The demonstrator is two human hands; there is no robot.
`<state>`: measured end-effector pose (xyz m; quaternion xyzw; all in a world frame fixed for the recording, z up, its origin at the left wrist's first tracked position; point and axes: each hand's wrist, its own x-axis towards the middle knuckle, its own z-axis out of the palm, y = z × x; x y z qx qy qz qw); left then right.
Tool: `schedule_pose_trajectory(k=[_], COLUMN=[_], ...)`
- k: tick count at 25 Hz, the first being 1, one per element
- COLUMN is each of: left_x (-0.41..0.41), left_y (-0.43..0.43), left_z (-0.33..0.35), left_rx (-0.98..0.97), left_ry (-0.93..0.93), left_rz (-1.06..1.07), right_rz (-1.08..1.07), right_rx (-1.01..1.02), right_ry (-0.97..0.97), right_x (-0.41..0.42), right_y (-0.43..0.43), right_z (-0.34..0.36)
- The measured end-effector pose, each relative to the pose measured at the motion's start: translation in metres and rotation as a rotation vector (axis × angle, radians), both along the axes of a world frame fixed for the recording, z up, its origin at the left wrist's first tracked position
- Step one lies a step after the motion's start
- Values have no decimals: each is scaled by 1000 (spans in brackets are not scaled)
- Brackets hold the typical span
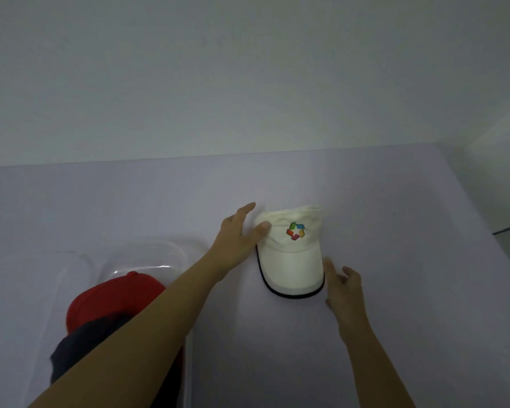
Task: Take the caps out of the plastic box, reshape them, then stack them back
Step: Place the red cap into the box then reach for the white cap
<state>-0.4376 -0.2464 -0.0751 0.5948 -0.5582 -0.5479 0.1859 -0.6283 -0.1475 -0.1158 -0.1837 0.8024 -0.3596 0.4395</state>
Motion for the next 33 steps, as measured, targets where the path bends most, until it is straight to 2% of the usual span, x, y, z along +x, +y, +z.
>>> schedule_pose_trajectory(k=[2,6,10,13,16,21,24,27,30,33], left_x=[-9,-21,-19,-15,-9,16,46,81,128,169], left_y=[-4,-2,8,17,23,36,44,52,58,59], left_z=[-3,-7,-6,0,20,65,90,121,149,170], left_rx=[1,96,187,223,206,453,356,240,134,49], left_ry=[80,264,353,367,390,518,644,721,720,724], left_rz=[-29,7,123,154,161,246,335,321,276,328], right_rz=[21,71,-126,-165,-133,40,103,191,255,237], right_rx=[6,-89,-218,-288,-424,-571,-608,-640,-605,-521], right_ry=[-107,-128,-441,-599,-751,-801,-790,-766,-732,-728], right_x=[1,10,28,32,33,67,102,132,164,184], right_y=[0,-2,2,8,20,29,33,33,34,35], right_z=[-1,-6,-2,7,24,63,93,117,141,151])
